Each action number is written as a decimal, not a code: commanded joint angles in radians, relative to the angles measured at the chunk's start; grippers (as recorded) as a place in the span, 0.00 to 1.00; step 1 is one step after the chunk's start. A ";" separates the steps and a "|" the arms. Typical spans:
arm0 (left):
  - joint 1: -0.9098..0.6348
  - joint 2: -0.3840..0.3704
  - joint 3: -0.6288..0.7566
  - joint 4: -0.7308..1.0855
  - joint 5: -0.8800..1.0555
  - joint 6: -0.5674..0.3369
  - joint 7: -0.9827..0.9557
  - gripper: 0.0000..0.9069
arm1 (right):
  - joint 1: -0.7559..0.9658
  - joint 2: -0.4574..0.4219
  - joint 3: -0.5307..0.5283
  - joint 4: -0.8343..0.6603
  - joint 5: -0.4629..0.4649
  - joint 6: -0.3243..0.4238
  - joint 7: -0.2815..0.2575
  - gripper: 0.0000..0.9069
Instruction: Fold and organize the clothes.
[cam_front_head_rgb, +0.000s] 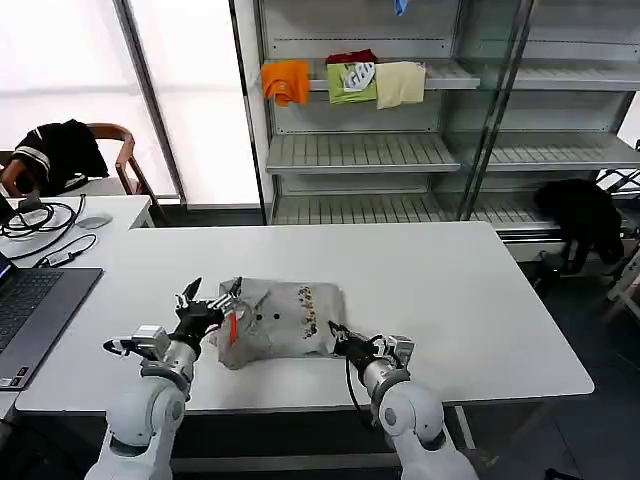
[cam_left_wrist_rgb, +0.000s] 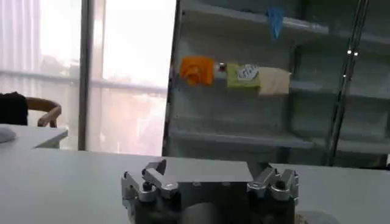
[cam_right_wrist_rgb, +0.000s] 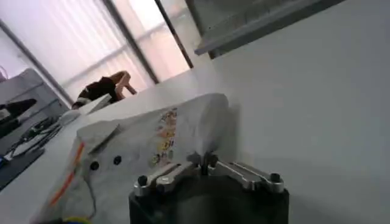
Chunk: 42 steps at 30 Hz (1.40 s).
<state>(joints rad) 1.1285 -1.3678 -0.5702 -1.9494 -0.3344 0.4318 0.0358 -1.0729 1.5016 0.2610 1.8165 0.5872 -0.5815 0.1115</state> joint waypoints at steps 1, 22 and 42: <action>0.013 0.005 -0.019 0.006 -0.014 0.008 -0.001 1.00 | -0.057 -0.087 0.055 0.095 0.043 -0.002 0.020 0.00; 0.073 -0.011 -0.023 -0.026 0.004 0.003 0.017 1.00 | -0.250 -0.186 0.136 0.342 -0.657 0.044 -0.067 1.00; 0.159 0.006 -0.029 -0.081 0.003 -0.056 0.050 1.00 | -0.249 -0.286 0.344 0.309 -0.538 0.134 -0.256 1.00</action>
<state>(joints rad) 1.2589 -1.3630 -0.6007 -2.0147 -0.3314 0.3950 0.0807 -1.3100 1.2600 0.4916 2.1277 -0.0302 -0.5082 0.0118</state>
